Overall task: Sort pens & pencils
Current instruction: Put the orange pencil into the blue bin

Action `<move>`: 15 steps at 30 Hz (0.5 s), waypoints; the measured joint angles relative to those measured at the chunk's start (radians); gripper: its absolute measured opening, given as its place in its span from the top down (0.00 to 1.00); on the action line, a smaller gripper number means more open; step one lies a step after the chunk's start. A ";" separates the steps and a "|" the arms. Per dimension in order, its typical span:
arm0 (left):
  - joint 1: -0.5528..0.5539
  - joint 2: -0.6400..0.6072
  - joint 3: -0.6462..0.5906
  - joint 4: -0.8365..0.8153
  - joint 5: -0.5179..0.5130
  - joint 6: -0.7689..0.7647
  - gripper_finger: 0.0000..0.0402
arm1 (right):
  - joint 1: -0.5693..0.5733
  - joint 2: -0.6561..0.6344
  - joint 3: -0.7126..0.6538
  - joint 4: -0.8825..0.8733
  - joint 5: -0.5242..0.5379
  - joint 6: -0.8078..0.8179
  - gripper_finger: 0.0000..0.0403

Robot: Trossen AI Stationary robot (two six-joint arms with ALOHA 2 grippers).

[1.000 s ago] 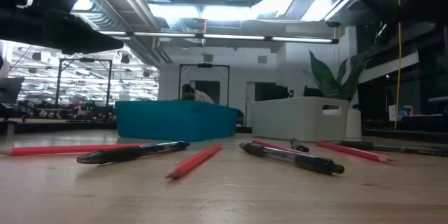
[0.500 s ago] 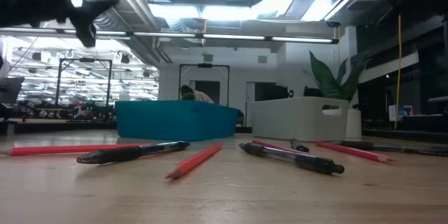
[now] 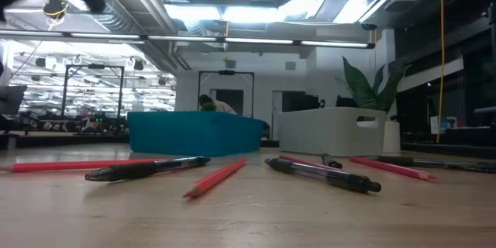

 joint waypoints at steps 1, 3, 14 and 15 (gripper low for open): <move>-0.012 0.013 0.044 -0.009 0.010 0.038 0.71 | 0.008 0.062 0.077 -0.035 -0.023 -0.033 0.62; -0.042 0.046 0.154 -0.078 0.015 0.131 0.71 | 0.026 0.190 0.247 -0.159 -0.054 -0.085 0.62; -0.176 0.502 0.877 -0.992 -0.096 0.160 0.71 | 0.115 0.799 1.148 -1.020 -0.055 -0.179 0.62; -0.185 0.545 0.931 -1.064 -0.098 0.137 0.71 | 0.120 0.844 1.215 -1.075 -0.055 -0.178 0.62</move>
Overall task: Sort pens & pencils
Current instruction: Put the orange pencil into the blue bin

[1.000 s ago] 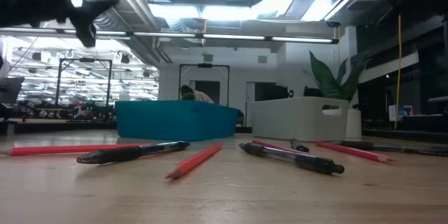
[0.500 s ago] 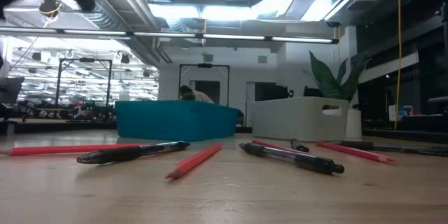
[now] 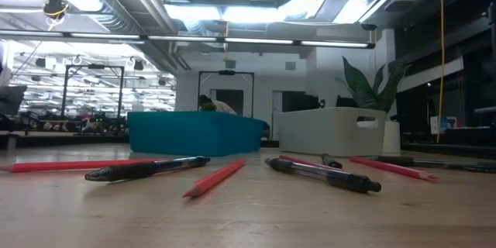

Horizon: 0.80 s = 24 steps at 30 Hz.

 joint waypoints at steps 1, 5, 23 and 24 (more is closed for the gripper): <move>-0.009 0.041 0.050 -0.069 -0.002 -0.023 0.71 | 0.007 0.044 0.067 -0.058 0.001 0.003 0.62; -0.046 0.196 0.213 -0.352 -0.059 -0.140 0.71 | 0.036 0.206 0.319 -0.353 0.114 0.061 0.62; -0.197 0.454 0.314 -0.985 -0.241 -1.034 0.71 | 0.061 0.494 0.531 -1.149 0.262 1.121 0.62; -0.210 0.469 0.314 -0.985 -0.245 -1.059 0.72 | 0.063 0.494 0.503 -1.143 0.239 1.128 0.62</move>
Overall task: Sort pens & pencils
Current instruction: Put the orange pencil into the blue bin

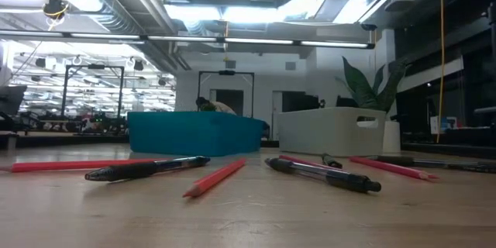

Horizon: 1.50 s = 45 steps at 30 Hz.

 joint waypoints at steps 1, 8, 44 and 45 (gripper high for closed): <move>-0.010 0.015 0.000 -0.002 -0.002 -0.017 0.72 | 0.000 -0.003 -0.025 0.006 -0.015 0.005 0.62; -0.054 0.155 0.000 -0.019 0.023 -0.118 0.72 | 0.014 -0.021 -0.130 -0.002 -0.036 0.054 0.67; 0.046 0.815 -0.001 0.510 0.279 0.479 0.71 | -0.172 -0.043 0.218 0.196 0.072 -0.792 0.73; 0.051 0.820 -0.001 0.534 0.280 0.486 0.71 | -0.172 -0.043 0.218 0.196 0.067 -0.792 0.73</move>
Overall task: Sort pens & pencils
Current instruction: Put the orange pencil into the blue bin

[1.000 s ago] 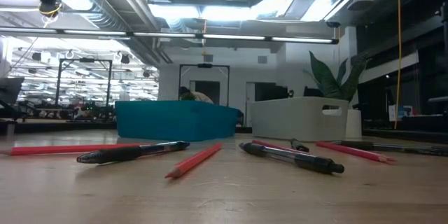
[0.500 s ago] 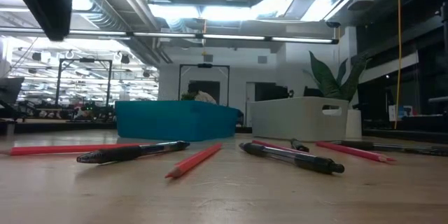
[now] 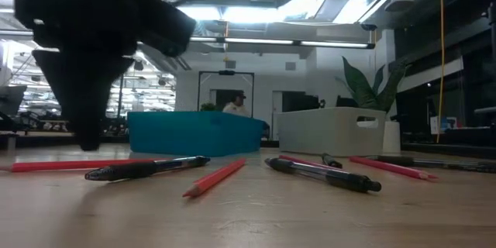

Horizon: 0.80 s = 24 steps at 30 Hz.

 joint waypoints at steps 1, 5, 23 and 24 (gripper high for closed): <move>0.004 0.005 0.000 0.011 0.000 0.002 0.71 | 0.000 0.000 0.000 0.000 -0.003 0.000 0.73; 0.023 0.010 0.000 0.022 -0.003 0.004 0.71 | 0.000 0.003 0.000 0.000 -0.023 0.000 0.73; 0.045 -0.001 0.001 -0.029 -0.009 0.014 0.71 | 0.000 0.004 0.000 -0.001 -0.025 -0.023 0.73; 0.048 -0.001 0.001 -0.028 -0.009 0.024 0.71 | 0.000 0.004 0.000 -0.001 -0.025 -0.023 0.73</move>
